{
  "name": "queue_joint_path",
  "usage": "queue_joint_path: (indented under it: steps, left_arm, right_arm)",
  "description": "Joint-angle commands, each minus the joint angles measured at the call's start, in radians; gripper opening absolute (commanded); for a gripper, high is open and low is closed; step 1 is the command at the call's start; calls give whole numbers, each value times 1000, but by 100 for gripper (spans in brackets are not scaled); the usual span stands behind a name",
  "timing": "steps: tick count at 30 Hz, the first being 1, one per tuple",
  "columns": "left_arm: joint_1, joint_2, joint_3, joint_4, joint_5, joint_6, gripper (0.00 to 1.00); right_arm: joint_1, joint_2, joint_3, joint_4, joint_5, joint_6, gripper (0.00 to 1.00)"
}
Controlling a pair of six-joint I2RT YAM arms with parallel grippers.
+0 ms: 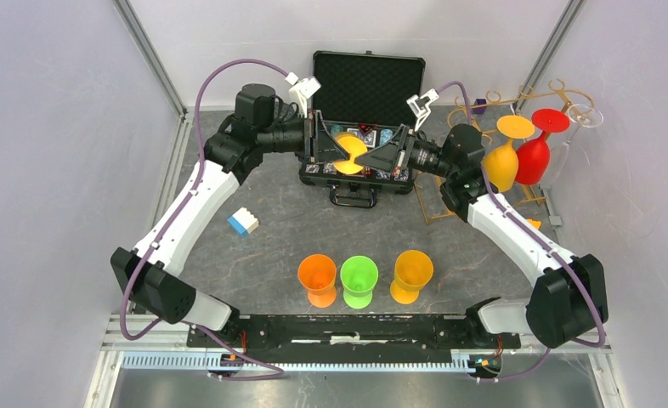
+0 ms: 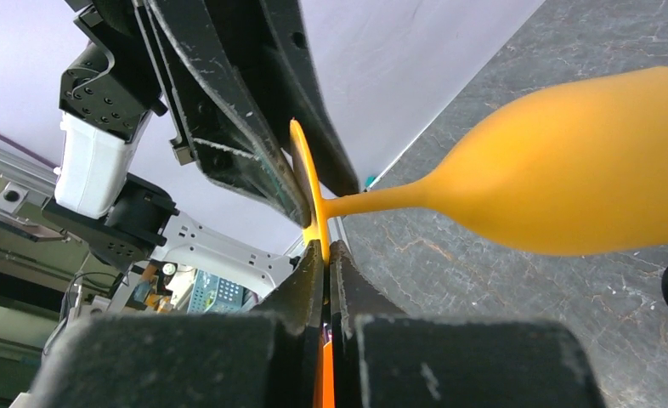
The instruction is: Place the wine glass upside down on the wine glass rack
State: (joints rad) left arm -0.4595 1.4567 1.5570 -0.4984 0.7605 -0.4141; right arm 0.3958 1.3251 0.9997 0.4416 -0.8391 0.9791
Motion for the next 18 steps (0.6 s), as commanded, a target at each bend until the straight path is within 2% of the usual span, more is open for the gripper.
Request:
queue_joint_path:
  steps: [1, 2, 7, 8, 10, 12, 18]
  left_arm:
    - [-2, -24, -11, 15, -19, 0, 43]
    - [-2, -24, -12, 8, -27, 5, 51]
    - [3, -22, 10, -58, -122, 26, 78]
    - [5, -19, 16, -70, -138, 28, 87]
    - [8, -16, 21, -78, -147, 32, 95]
    - [9, -12, 22, -81, -152, 32, 99]
    - [13, 0, 25, -81, -162, 21, 100]
  right_arm:
    - [4, -4, 12, 40, -18, 4, 0]
    - [5, -7, 14, 29, -17, -2, 0]
    - [4, -39, 14, -68, 17, -74, 0]
    - [5, -46, 16, -93, 27, -95, 0]
    - [5, -61, 12, -129, 46, -121, 0]
    - [5, -76, 6, -160, 59, -140, 0]
    - [5, -121, -1, -294, 88, -225, 0]
